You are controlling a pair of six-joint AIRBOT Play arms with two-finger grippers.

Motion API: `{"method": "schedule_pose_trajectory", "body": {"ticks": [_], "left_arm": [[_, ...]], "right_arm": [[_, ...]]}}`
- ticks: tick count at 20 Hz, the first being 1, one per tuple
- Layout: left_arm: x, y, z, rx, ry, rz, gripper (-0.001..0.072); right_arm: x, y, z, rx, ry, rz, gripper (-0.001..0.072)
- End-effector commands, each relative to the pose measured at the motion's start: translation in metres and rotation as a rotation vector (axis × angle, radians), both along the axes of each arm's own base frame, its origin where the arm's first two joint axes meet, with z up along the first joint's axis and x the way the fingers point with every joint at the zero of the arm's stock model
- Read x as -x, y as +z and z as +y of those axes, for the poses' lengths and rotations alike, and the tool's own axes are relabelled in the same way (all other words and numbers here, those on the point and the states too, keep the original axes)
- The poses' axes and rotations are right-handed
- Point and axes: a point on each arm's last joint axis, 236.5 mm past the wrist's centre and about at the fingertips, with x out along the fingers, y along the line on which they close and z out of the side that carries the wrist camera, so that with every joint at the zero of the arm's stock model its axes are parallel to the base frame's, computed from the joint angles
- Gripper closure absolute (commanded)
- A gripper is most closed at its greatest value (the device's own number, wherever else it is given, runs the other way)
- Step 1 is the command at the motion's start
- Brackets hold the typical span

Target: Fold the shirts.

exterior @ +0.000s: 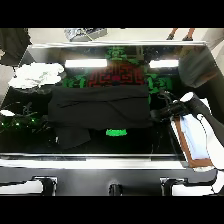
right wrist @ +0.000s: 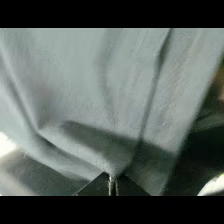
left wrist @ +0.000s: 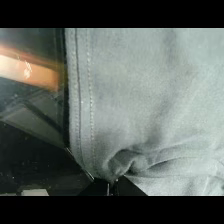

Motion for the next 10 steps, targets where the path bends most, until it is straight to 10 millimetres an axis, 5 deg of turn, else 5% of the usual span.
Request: {"method": "schedule_pose_trajectory", "body": {"ticks": [1,9,10], "left_arm": [[0.001,0.001,-0.001,0.004,-0.003,0.002,0.0674],[0.002,0.001,-0.002,0.009,-0.006,0.007,0.0674],[0.002,0.001,-0.002,0.009,-0.006,0.007,0.0674]], "right_arm": [[-0.042,0.014,-0.012,0.023,-0.116,-0.11,0.0677],[-0.019,-0.009,-0.016,0.047,-0.104,0.021,0.067],[-0.018,-0.008,-0.015,0.042,-0.103,0.027,0.0606]]}}
